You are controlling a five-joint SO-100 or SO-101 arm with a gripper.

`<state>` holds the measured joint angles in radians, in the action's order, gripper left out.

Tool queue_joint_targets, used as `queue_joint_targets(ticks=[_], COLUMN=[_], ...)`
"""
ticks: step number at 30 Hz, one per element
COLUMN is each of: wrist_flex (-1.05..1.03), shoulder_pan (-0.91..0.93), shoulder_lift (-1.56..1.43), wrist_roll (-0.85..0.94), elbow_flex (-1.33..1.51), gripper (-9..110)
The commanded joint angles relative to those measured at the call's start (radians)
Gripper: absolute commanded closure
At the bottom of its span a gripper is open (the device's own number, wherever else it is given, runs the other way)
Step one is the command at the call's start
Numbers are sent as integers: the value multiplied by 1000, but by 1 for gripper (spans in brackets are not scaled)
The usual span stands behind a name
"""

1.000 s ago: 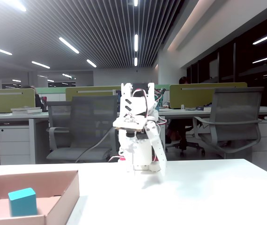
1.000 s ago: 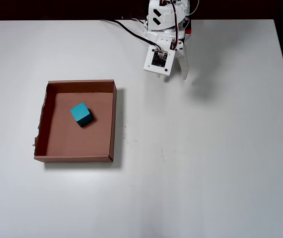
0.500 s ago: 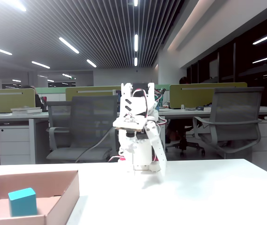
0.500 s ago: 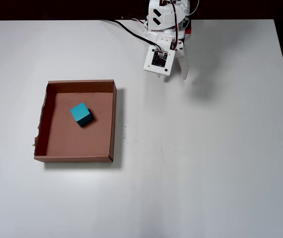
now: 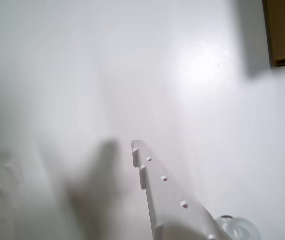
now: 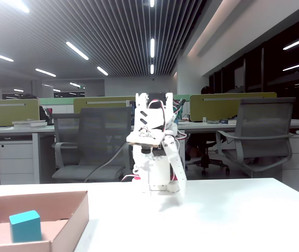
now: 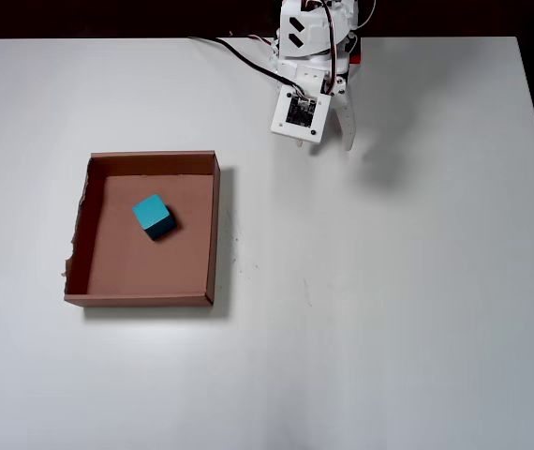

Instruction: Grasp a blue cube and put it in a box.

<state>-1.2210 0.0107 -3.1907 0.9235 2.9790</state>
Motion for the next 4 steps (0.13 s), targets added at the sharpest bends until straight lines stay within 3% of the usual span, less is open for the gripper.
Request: queue_joint_targets(ticks=[1, 4], wrist_flex=[-6, -6], shoulder_pan=[-5, -5], shoulder_lift=[8, 8], wrist_roll=[-3, -3], elbow_flex=[-8, -8], gripper=[74, 74])
